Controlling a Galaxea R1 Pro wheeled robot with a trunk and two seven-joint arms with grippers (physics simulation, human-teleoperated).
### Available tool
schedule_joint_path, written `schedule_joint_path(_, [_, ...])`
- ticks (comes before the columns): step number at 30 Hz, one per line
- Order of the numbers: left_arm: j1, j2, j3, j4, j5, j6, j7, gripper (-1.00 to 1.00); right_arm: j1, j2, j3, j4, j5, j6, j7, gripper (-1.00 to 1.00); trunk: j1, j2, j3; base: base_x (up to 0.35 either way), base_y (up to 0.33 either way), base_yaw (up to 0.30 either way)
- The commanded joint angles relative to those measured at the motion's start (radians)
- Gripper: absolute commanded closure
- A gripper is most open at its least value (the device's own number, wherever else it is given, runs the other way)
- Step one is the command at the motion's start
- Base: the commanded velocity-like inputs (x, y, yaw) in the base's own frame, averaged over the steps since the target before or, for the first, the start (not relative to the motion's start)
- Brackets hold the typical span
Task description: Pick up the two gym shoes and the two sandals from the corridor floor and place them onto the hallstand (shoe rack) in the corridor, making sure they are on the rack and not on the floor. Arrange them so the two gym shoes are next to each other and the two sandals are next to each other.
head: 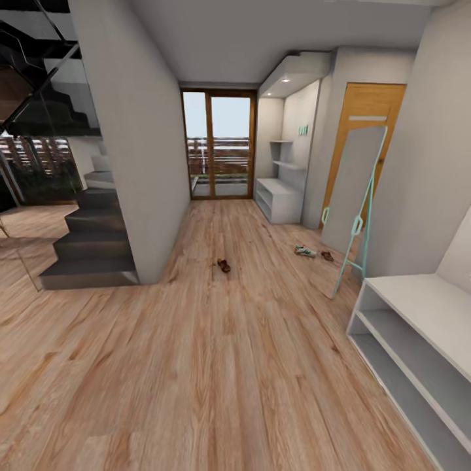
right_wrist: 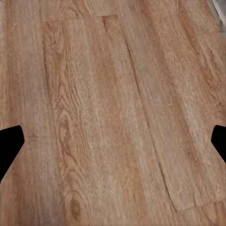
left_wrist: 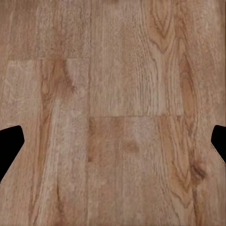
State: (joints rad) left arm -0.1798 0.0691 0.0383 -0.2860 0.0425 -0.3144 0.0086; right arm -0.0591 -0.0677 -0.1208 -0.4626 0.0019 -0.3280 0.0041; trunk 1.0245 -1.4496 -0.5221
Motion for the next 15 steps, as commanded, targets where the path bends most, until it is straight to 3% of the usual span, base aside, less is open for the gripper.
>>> schedule_joint_path(1, [0.0,0.0,0.0,0.001,0.004,-0.003,0.0,-1.0,-0.001,0.0,-0.002,0.001,0.0,-0.003,0.0,-1.0,0.001,0.0,-0.003,0.338,0.0,-0.097])
schedule_joint_path(15, [0.0,0.0,0.0,0.001,0.004,-0.003,0.0,-1.0,-0.001,0.0,-0.003,0.0,0.0,-0.003,-0.003,-1.0,0.001,0.0,-0.024,0.338,0.0,-0.075])
